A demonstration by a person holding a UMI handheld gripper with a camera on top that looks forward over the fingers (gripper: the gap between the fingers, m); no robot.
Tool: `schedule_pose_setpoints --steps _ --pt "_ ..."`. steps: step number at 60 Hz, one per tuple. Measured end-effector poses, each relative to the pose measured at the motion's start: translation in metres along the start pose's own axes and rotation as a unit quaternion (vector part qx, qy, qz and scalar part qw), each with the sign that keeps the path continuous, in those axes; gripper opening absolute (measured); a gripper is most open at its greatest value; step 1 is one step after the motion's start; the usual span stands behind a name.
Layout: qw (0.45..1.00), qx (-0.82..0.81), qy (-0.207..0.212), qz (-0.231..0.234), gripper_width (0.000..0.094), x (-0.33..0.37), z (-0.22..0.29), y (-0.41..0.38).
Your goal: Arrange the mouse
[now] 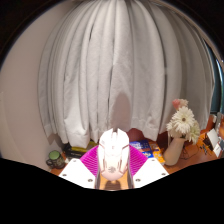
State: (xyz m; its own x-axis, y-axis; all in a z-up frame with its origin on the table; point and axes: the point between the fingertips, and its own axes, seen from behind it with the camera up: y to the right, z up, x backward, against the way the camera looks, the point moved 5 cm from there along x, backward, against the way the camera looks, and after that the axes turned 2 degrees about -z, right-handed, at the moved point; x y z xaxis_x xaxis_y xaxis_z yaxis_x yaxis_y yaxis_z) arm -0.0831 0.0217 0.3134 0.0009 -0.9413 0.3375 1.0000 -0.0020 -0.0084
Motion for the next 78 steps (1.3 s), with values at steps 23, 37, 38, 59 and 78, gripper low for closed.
schedule_pose_setpoints --steps 23,37,38,59,78 --pt "0.983 0.009 -0.174 0.065 0.0371 -0.072 -0.204 -0.168" --pt "0.972 0.021 -0.225 0.057 0.0375 -0.085 -0.276 -0.182" --pt "0.975 0.024 -0.215 0.055 0.0375 -0.086 -0.276 -0.181" --pt "0.976 0.007 -0.211 0.052 0.0813 -0.054 -0.243 -0.173" --pt "0.991 0.005 -0.122 0.057 0.0846 0.095 -0.131 -0.108"
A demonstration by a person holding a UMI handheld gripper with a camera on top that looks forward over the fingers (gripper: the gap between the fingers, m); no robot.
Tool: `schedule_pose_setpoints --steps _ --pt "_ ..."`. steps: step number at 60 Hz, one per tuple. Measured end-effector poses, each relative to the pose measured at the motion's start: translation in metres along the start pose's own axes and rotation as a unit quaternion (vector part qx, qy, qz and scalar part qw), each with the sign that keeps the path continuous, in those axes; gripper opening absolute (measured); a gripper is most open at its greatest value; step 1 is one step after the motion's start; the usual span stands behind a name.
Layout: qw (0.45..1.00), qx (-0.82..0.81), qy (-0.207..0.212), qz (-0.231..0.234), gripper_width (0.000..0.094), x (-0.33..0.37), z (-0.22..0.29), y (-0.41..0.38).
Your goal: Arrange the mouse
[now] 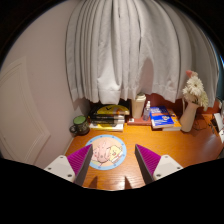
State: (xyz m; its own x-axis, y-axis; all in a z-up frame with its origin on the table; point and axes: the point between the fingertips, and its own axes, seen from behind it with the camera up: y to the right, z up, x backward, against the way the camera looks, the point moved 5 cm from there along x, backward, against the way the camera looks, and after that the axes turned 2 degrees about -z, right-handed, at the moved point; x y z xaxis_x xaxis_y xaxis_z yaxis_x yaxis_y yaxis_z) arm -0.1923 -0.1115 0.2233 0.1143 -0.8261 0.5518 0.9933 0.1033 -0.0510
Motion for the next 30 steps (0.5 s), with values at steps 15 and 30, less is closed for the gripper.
schedule_pose_setpoints --steps 15,30 --pt "0.999 -0.005 0.044 -0.02 0.0843 0.108 -0.001 0.045" --pt "0.997 -0.024 0.053 -0.058 0.0843 0.161 -0.025 0.102"
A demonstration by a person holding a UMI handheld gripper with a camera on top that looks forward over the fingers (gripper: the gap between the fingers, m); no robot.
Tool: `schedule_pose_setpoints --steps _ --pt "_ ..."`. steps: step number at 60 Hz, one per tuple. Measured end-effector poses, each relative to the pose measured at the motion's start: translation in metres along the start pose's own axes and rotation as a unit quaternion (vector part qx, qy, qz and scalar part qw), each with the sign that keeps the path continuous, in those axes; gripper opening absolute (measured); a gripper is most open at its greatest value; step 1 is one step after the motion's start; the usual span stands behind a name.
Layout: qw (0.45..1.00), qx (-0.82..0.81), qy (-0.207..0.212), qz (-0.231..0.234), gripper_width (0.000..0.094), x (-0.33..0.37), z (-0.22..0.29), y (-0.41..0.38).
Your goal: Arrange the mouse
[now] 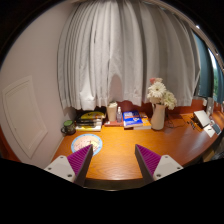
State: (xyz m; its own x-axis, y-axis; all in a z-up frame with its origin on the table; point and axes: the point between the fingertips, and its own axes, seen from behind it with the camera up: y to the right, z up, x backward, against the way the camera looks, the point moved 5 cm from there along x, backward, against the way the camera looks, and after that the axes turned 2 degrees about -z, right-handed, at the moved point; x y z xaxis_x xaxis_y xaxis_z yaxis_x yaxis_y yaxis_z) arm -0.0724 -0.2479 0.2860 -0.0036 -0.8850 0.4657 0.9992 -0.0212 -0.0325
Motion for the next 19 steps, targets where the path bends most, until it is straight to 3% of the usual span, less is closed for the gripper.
schedule_pose_setpoints --steps 19 --pt "0.999 -0.014 0.004 -0.031 0.0841 0.02 -0.015 0.041"
